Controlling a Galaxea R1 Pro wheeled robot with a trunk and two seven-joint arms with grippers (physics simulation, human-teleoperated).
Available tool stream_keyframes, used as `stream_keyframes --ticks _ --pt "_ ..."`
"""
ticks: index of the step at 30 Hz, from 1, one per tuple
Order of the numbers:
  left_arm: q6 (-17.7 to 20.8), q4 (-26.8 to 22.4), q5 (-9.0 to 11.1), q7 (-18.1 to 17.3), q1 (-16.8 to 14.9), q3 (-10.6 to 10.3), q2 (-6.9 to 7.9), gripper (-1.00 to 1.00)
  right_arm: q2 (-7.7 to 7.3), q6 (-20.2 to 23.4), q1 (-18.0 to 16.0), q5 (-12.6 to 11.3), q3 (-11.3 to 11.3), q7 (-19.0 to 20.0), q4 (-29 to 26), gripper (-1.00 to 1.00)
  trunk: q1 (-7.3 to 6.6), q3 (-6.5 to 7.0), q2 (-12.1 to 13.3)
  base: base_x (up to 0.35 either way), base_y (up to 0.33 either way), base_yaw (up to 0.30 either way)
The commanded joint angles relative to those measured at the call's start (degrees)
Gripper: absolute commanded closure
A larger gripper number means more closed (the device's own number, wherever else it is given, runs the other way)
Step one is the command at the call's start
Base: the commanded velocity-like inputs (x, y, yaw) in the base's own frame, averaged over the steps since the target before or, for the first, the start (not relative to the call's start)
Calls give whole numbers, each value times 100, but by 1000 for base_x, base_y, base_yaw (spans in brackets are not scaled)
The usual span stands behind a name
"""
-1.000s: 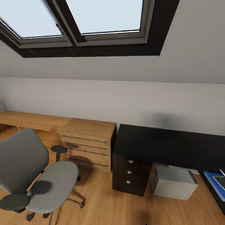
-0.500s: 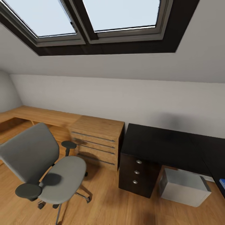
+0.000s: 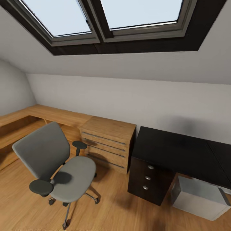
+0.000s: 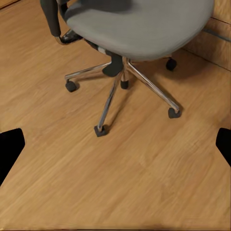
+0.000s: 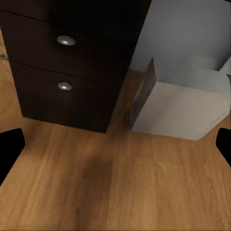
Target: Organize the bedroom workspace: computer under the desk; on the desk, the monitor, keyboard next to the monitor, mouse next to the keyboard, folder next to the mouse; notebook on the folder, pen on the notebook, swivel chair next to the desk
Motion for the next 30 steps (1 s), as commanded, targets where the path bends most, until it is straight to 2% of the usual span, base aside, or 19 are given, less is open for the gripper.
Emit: stream_keyframes --ticks 1,20,28,30 --pt "-10 3 -6 59 6 -49 -6 -100 6 -9 -8 14 51 -27 11 -100 3 -18 -12 0 0 215" --pt "-10 4 -6 58 18 -42 -8 -100 11 157 -8 19 56 54 -9 -100 3 -96 -12 0 0 232" --pt "-10 4 -6 57 18 -54 -14 -100 8 707 -8 18 47 762 -46 -100 3 -120 -12 0 0 243" --pt "-10 4 -6 57 18 -55 -15 -100 5 738 -8 17 40 803 -53 -100 3 -126 -12 0 0 252"
